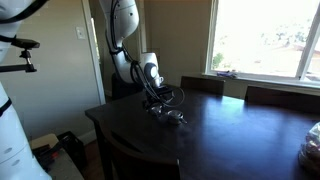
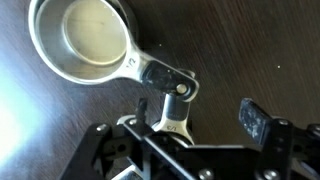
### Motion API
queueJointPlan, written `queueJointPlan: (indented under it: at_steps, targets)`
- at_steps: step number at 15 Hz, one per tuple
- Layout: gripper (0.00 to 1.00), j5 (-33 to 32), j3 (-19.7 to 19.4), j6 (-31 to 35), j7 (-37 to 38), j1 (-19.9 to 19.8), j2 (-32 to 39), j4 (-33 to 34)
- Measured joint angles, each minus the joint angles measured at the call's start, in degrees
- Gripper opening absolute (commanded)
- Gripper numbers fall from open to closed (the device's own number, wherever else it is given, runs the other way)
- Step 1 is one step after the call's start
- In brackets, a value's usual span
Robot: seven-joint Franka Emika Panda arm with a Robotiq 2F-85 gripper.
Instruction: Stack the cups
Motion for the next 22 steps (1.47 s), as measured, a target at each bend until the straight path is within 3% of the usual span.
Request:
queueJointPlan:
  at_steps: [4,12,16,17,20,22]
  targets:
    - [0.79,0.0,0.1,0.0,-0.3,0.7,0.7,1.4]
    - [0.92,0.1,0.1,-0.3,-0.3,1.5,2.6,4.6]
    - [0.83,0.2,0.9,-1.5,-0.3,1.6,3.1,4.9]
    - [0.74,0.2,1.2,-1.9,-0.3,1.7,3.1,4.9]
    - [0.68,0.4,2.2,-3.3,-0.3,1.8,3.3,4.9]
    - [0.71,0.4,2.6,-3.8,-0.3,2.0,3.3,4.9]
